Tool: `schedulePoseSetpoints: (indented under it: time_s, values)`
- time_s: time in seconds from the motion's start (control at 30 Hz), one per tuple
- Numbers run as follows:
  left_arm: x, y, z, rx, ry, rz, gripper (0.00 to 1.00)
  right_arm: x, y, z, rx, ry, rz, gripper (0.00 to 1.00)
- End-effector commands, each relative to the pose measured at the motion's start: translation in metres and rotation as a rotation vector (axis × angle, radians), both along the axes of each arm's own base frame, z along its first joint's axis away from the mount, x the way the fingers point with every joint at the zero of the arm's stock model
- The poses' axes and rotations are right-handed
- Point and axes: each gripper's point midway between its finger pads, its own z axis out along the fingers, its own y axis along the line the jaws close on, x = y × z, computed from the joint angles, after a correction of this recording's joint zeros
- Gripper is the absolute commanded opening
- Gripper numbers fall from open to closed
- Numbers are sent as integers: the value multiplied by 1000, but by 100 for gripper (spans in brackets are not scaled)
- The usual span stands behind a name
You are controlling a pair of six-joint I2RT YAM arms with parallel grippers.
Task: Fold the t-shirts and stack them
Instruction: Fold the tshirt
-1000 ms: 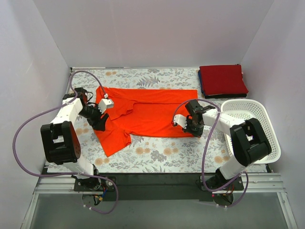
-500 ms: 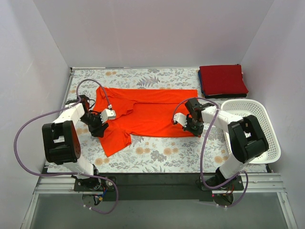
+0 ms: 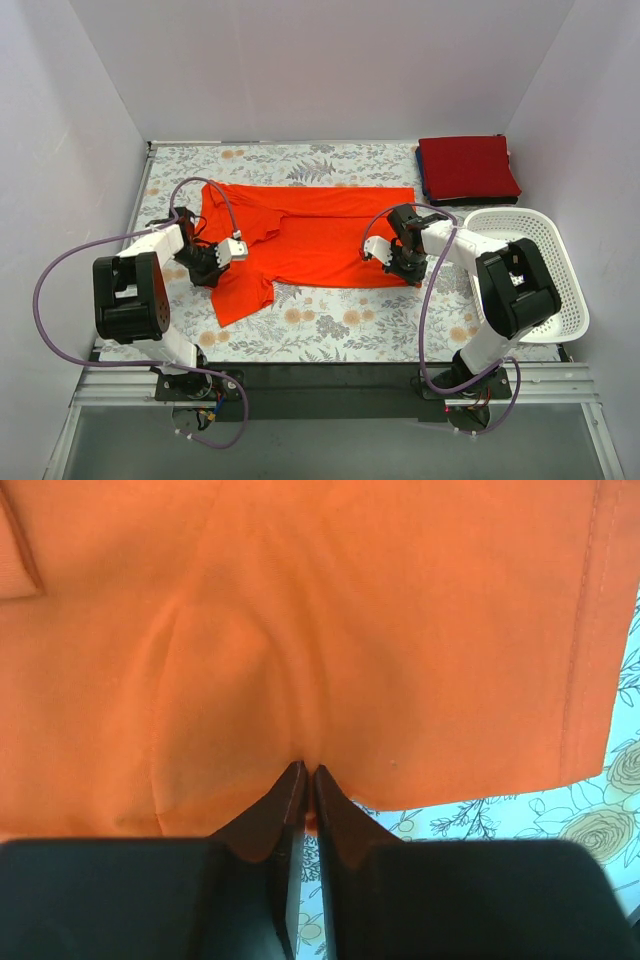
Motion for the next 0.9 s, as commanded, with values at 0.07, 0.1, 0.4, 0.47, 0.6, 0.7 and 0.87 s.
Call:
schedulePoseSetpoints:
  time_s: [0.07,0.1,0.4,0.47,0.6,0.7,0.87]
  values:
    - [-7,-2,12,-6,59,39,0,4,1,11,19,0,2,1]
    - [-6,-3,17,-13,64,56,0,5,0,16,30,-10,-3,1]
    - [-21,-3,59,-33,71,82,0,-6,-9,37,72,-41,5,1]
    - [-30,-4,62,-33,86,82,0,-12,-10,38,74,-27,7,1]
    - [-34,-5,76,-50,83,109,0,-18,-8,49,106,-35,17,1]
    - [-24,-7,89,-83,68,143,0,-17,-9,55,117,-44,28,1]
    - [8,-11,101,-142,85,201,0,11,-14,66,128,-63,9,1]
